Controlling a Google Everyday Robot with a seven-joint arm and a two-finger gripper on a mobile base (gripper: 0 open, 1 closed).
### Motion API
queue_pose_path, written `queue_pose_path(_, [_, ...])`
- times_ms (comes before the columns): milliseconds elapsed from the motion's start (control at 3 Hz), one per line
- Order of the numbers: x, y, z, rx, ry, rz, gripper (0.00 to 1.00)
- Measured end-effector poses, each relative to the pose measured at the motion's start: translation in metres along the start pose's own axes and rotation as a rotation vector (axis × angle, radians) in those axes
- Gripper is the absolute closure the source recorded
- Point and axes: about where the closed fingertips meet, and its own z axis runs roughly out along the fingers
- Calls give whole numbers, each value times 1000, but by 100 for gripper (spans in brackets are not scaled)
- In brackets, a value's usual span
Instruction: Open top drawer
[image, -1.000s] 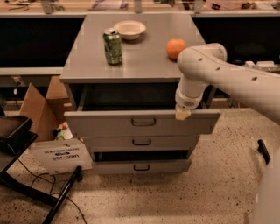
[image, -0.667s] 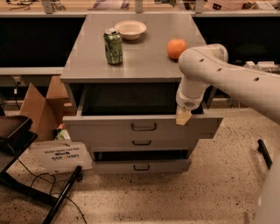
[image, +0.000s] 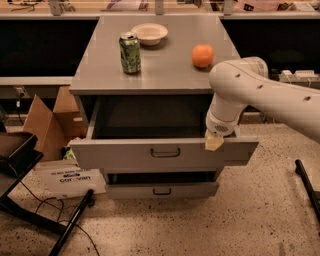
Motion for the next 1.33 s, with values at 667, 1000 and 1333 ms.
queue_pose_path(667, [11, 32, -3, -46, 8, 47, 100])
queue_pose_path(1000, [18, 45, -3, -63, 18, 65, 100])
queue_pose_path(1333, [19, 70, -9, -100, 17, 99, 100])
